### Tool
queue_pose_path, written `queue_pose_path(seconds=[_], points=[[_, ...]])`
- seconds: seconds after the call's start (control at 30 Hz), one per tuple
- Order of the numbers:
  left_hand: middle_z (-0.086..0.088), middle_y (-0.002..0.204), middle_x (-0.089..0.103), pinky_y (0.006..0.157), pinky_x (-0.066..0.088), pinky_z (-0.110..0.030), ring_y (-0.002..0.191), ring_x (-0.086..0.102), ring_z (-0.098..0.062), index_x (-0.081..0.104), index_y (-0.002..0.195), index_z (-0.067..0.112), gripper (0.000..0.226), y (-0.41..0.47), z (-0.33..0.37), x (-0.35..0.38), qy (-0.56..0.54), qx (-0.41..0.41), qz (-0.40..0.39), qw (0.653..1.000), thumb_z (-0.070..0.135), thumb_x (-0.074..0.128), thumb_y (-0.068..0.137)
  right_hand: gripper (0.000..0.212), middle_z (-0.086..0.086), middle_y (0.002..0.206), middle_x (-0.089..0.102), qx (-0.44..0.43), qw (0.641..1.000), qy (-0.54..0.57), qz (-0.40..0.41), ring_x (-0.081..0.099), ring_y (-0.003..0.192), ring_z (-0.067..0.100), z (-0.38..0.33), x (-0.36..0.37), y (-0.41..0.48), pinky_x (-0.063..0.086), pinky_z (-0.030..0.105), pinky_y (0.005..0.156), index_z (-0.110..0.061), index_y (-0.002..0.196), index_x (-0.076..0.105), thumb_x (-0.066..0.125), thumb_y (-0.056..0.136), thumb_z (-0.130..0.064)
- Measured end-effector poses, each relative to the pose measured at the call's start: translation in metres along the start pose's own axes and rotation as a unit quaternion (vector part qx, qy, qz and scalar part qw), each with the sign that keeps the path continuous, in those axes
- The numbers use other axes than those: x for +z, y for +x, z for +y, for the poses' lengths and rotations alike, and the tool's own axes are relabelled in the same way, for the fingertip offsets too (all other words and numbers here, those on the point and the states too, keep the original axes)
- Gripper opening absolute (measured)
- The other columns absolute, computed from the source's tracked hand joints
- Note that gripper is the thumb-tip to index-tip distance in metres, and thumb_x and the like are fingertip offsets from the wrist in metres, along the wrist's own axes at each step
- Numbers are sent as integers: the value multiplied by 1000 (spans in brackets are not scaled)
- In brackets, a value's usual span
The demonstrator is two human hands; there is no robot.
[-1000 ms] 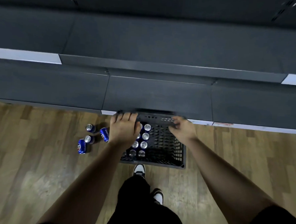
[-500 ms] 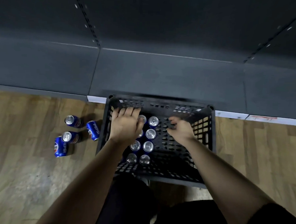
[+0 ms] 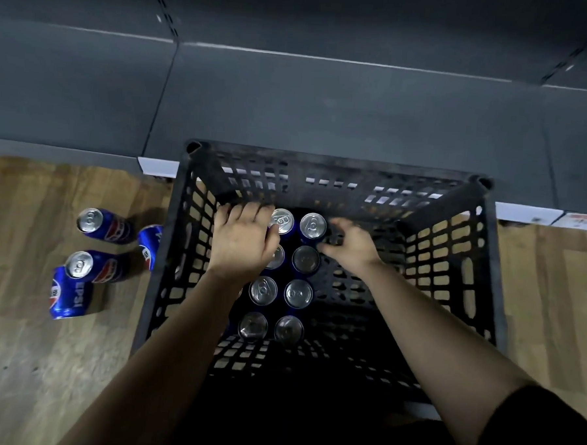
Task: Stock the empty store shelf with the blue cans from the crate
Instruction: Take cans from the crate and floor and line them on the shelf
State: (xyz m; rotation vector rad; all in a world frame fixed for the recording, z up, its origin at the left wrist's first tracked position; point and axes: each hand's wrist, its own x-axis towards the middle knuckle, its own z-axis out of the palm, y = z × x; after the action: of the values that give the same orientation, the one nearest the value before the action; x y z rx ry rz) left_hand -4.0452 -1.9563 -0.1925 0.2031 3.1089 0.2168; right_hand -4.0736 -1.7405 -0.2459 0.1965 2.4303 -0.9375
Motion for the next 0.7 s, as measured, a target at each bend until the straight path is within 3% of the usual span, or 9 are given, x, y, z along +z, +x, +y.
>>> queue_pose_path(seconds=[0.27, 0.5, 0.7], points=[[-6, 116, 61, 99, 33, -48, 102, 55, -30, 58, 119, 14, 46, 6, -12, 25, -13, -8, 10, 1000, 40, 33, 90, 79, 6, 127, 61, -18, 998, 54, 25, 57, 116, 23, -2, 33, 27, 46, 30, 95, -16, 137, 47, 83, 69, -32], [-7, 119, 59, 101, 30, -46, 105, 55, -29, 57, 121, 15, 49, 6, -14, 34, -26, -21, 2, 999, 41, 30, 90, 93, 5, 131, 58, 31, 996, 80, 6, 53, 122, 22, -4, 37, 42, 44, 31, 100, -18, 142, 41, 88, 63, -33], [-8, 117, 60, 100, 31, -46, 103, 55, -30, 58, 120, 13, 49, 6, -13, 34, -34, -21, 4, 999, 40, 30, 90, 85, -3, 114, 61, 28, 995, 92, 32, 56, 102, 14, -5, 33, 41, 40, 22, 83, -21, 130, 45, 92, 60, -30]])
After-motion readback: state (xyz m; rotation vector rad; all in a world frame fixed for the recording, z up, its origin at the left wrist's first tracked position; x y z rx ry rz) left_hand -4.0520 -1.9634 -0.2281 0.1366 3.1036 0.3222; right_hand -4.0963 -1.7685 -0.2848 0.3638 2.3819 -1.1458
